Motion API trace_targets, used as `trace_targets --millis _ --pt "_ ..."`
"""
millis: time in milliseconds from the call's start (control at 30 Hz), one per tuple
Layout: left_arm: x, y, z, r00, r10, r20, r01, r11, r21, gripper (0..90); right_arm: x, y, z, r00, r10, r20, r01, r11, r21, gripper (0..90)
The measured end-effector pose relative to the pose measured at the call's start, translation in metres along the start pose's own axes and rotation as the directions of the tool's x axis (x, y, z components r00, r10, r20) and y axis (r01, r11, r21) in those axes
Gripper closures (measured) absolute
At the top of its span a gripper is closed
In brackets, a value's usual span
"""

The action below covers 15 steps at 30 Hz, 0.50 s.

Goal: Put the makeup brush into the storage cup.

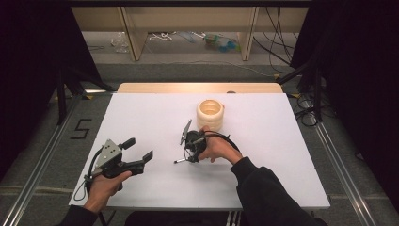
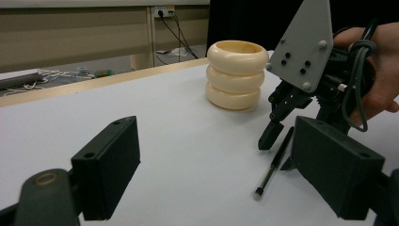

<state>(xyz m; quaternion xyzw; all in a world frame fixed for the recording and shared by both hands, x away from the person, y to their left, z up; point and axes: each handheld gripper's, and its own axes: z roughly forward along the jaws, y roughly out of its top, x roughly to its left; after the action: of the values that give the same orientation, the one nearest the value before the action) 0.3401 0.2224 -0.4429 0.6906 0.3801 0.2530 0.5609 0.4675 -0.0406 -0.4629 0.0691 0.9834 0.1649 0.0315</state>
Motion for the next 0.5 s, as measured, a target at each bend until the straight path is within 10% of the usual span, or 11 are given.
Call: trace_targets --millis 500 --pt "0.0003 0.0 -0.0002 1.0 0.003 -0.005 -0.003 1.0 0.003 16.4 0.0007 0.003 -0.0011 0.9994 0.02 -0.027 -0.019 0.999 0.042 66.4"
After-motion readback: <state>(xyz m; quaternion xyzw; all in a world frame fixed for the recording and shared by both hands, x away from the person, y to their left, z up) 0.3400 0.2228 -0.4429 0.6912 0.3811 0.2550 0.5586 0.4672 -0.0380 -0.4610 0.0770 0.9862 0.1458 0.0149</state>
